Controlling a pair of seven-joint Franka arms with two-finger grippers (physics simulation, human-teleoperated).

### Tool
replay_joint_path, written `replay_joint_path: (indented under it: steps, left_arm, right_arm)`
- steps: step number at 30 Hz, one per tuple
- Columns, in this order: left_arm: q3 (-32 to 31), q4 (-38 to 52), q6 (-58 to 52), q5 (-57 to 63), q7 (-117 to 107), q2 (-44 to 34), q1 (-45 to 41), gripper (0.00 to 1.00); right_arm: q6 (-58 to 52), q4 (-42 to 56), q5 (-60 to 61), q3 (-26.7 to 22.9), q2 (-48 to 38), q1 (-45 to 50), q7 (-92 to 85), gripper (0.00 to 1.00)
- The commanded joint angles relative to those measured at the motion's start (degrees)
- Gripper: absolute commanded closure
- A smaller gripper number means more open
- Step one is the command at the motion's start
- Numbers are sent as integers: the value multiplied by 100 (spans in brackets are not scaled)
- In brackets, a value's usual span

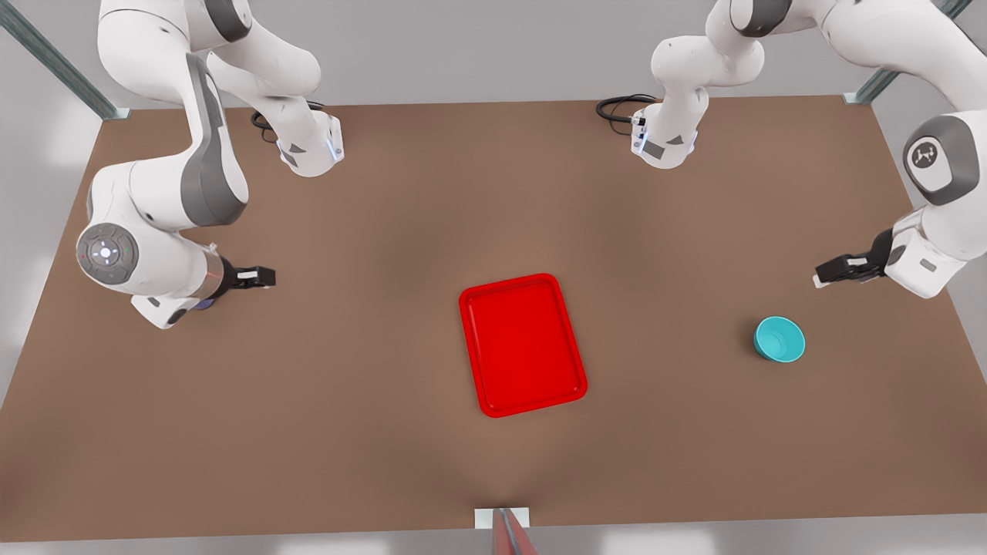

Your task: Place the bowl on the tray with the left arm and the cup on the tray with the right arm

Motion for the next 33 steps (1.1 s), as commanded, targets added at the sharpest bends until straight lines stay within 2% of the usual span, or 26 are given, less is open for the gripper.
replay_joint_path:
  steps: [1,3,6,7,8,9,13,17,26,27,28,29,33]
  left_arm:
    - [0,0,1,99,0,0,-1,0]
    - [0,-96,1,99,9,35,60,0]
    - [27,-298,194,-207,1599,983,763,0]
    - [35,-860,984,-990,1643,1195,1036,0]
    - [35,-1493,1784,-1341,1819,1221,1053,0]
    - [35,-1749,2216,-1597,2319,1379,1229,0]
    - [35,-1740,2910,-2045,3252,1968,1704,0]
    - [27,-1740,3517,-2362,3445,2372,1695,0]
    - [0,-1714,3640,-2731,3445,2812,1581,0]
    - [0,-1714,3640,-2722,3445,2838,1563,15]
    - [0,-1714,3657,-2722,3454,2847,1554,48]
    - [0,-1714,3675,-2713,3480,2847,1554,58]
    - [0,-1714,3798,-2687,3568,2917,1546,64]
  right_arm:
    - [0,0,-9,0,-9,0,5,0]
    - [-9,-9,132,35,-9,88,14,0]
    - [-88,-18,325,44,254,967,22,0]
    - [-53,-9,422,44,430,1046,13,0]
    - [-53,-9,422,44,448,1125,5,0]
    - [-61,-9,404,44,448,1125,-4,0]
    - [-97,0,334,0,457,1046,14,0]
    - [-53,9,360,-8,465,994,5,0]
    - [-62,9,387,-8,465,844,5,0]
    - [-62,9,387,-8,465,827,5,0]
    - [-62,9,387,-8,465,809,-4,0]
    - [-62,9,387,-8,465,791,5,0]
    - [-53,9,387,-8,465,800,5,0]
